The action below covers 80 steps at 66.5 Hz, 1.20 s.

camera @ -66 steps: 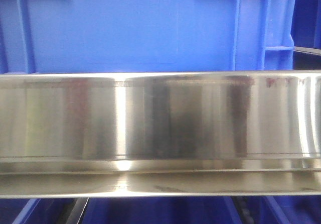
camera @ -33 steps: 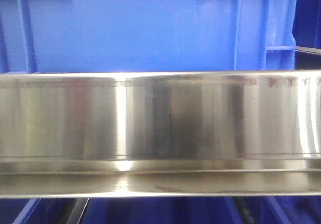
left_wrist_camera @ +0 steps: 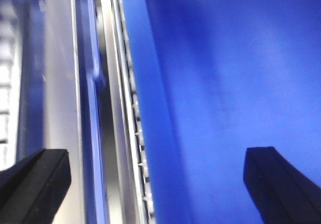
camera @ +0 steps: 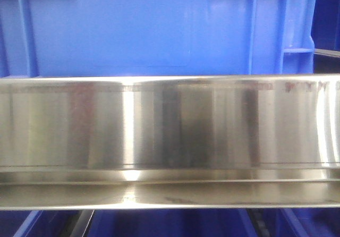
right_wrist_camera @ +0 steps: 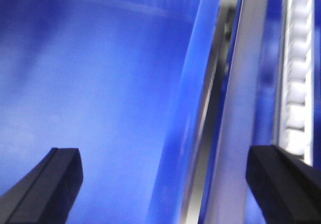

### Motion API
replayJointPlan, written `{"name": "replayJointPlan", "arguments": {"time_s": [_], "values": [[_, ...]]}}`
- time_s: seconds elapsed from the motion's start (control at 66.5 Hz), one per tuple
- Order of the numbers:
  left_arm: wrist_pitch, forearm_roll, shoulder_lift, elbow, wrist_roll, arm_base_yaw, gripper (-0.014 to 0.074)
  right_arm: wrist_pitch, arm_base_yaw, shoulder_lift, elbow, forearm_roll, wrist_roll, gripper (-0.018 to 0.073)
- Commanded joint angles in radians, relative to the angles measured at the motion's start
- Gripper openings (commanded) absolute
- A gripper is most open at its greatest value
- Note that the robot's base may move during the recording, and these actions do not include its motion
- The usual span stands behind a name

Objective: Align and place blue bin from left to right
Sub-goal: 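Lower both grippers onto the blue bin's side rims and close them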

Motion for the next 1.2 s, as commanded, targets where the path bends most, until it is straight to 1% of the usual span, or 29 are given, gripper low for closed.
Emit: {"name": "replayJointPlan", "arguments": {"time_s": [0.0,0.15,0.466,0.556,0.602,0.662,0.722,0.797,0.812,0.857,0.872,0.887,0.917,0.947,0.962,0.977,0.992,1.023,1.128,1.188], "values": [[-0.005,-0.006,0.028,-0.011,-0.005,0.003,0.0602,-0.004,0.004,0.029,-0.008,-0.013,0.015,0.0559],[-0.005,-0.007,0.054,-0.011,-0.005,0.003,0.0602,-0.004,0.004,0.06,-0.008,-0.013,0.04,0.0559],[-0.005,-0.007,0.061,-0.011,-0.005,0.003,0.0602,-0.004,0.004,0.081,-0.008,-0.013,0.04,0.0559],[-0.005,-0.007,0.061,-0.011,-0.005,0.003,0.0601,-0.004,0.004,0.082,-0.008,-0.013,0.04,0.0531],[-0.005,-0.007,0.061,-0.011,-0.005,0.003,0.0601,-0.004,0.004,0.082,-0.008,-0.013,0.04,0.0493],[-0.005,-0.007,0.061,-0.011,-0.005,0.003,0.0601,-0.004,0.004,0.082,-0.008,-0.013,0.04,0.042],[-0.005,-0.007,0.061,-0.011,-0.005,0.003,0.0601,-0.004,0.004,0.082,-0.008,-0.008,0.04,0.0326],[-0.005,-0.007,0.061,-0.011,-0.005,0.003,0.0587,-0.004,0.004,0.082,-0.008,0.009,0.04,0.0185],[-0.005,-0.007,0.061,-0.011,-0.005,0.003,0.0575,-0.004,0.004,0.082,-0.008,0.009,0.04,0.0171],[-0.005,-0.007,0.061,-0.011,-0.005,0.003,0.054,-0.004,0.004,0.082,-0.008,0.018,0.04,0.0067],[-0.005,-0.007,0.061,-0.011,-0.005,0.003,0.0521,-0.004,0.004,0.082,-0.008,0.018,0.04,0.0053],[-0.005,-0.007,0.061,-0.011,-0.005,0.003,0.0489,-0.004,0.004,0.082,-0.008,0.021,0.04,0.0024],[-0.005,-0.007,0.061,-0.011,-0.005,0.003,0.0449,-0.004,0.004,0.082,-0.008,0.026,0.04,-0.0045],[-0.005,-0.007,0.061,-0.011,-0.005,0.003,0.0388,-0.004,0.004,0.082,-0.008,0.028,0.04,-0.0078],[-0.005,-0.007,0.061,-0.011,-0.005,0.003,0.0337,-0.004,0.004,0.082,-0.008,0.028,0.04,-0.0087],[-0.005,-0.007,0.061,-0.011,-0.005,0.003,0.03,-0.004,0.004,0.082,-0.008,0.03,0.04,-0.0085],[-0.005,-0.01,0.061,-0.011,-0.005,0.003,0.0281,-0.004,0.004,0.082,-0.008,0.03,0.04,-0.0076],[-0.005,-0.015,0.061,-0.011,-0.005,0.003,0.0202,-0.004,0.004,0.082,-0.008,0.03,0.04,-0.0068],[-0.005,-0.032,0.061,-0.011,-0.005,0.003,-0.0107,-0.004,0.004,0.082,-0.008,0.032,0.04,-0.0069],[-0.005,-0.041,0.061,-0.011,-0.005,0.003,-0.0111,-0.004,0.004,0.082,-0.008,0.035,0.043,-0.0069]]}}
